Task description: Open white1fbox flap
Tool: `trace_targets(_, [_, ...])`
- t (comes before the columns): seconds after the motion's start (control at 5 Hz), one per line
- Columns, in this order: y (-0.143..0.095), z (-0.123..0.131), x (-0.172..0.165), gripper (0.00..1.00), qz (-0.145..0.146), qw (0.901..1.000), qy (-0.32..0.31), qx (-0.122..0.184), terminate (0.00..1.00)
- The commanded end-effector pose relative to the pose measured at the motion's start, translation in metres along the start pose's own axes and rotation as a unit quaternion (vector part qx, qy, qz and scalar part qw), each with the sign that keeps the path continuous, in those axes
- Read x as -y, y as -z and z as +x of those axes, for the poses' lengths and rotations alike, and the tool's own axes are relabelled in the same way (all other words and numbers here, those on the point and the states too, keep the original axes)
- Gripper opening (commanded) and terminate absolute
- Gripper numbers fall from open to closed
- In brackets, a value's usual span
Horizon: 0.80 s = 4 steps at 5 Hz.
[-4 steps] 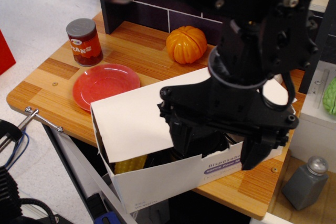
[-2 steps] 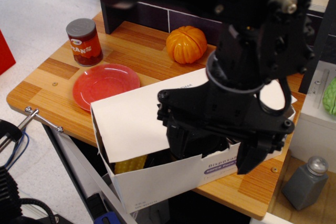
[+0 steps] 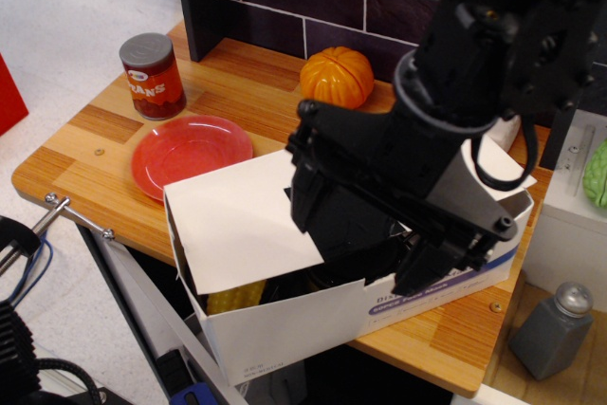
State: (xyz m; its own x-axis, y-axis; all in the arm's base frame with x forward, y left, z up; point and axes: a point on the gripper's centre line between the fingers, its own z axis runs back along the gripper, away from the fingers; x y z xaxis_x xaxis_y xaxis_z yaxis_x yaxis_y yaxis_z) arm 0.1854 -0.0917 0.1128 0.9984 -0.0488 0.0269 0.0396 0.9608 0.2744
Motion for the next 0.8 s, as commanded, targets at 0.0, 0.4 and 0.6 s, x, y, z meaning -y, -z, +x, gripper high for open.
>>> trace_targets(0.0, [0.002,0.012,0.005,1.0,-0.014,0.9985,0.004,0.052,0.0])
trace_targets(0.4, [0.022,0.014,-0.003,1.0,0.018,0.9966,0.052,0.061,0.0])
trace_targets(0.6, [0.02,0.027,-0.009,1.0,0.047,0.9936,0.085,0.058,0.0])
